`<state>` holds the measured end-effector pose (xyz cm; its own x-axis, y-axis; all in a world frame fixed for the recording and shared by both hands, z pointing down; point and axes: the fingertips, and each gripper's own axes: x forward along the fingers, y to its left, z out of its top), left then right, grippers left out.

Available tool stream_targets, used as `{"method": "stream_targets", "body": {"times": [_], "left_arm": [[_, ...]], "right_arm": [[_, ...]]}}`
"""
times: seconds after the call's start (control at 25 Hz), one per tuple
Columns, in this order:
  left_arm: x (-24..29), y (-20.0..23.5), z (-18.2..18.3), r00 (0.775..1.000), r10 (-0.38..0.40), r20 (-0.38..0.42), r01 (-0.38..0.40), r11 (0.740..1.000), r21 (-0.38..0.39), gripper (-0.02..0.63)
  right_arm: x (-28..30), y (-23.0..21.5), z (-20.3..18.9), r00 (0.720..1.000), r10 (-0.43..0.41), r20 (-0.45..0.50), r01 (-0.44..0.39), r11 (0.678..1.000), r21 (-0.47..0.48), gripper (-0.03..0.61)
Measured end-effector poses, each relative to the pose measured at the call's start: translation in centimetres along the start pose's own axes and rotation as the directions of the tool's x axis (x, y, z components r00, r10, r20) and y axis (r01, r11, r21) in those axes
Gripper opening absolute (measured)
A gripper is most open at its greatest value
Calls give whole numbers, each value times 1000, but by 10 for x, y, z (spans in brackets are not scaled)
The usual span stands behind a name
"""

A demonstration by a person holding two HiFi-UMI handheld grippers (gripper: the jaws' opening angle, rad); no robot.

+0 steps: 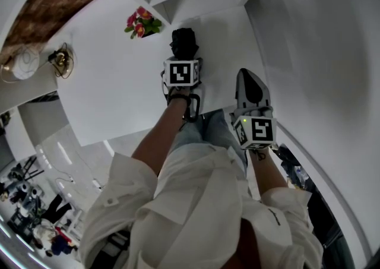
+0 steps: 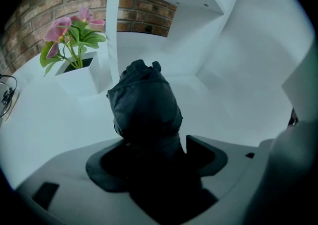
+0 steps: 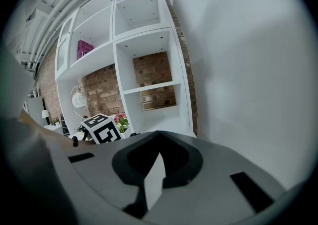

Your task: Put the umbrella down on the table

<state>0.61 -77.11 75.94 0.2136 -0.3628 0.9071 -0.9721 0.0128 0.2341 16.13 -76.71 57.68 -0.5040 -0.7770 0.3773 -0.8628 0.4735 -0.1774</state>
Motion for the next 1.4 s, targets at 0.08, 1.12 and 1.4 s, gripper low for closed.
{"method": "stream_targets", "body": {"times": [0.08, 1.12, 1.4], "left_arm": [[-3, 1, 1, 1000, -6, -1, 6, 1000, -4, 360], [-333, 17, 74, 629, -35, 776, -54, 994, 90, 158], [-473, 7, 90, 252, -123, 960, -94, 984, 150, 55]], "right_arm": [[-2, 1, 2, 1000, -6, 3, 6, 1000, -1, 18], [-136, -12, 155, 939, -143, 312, 171, 983, -67, 18], [-181, -16, 207, 889, -174, 423, 222, 973, -65, 18]]}}
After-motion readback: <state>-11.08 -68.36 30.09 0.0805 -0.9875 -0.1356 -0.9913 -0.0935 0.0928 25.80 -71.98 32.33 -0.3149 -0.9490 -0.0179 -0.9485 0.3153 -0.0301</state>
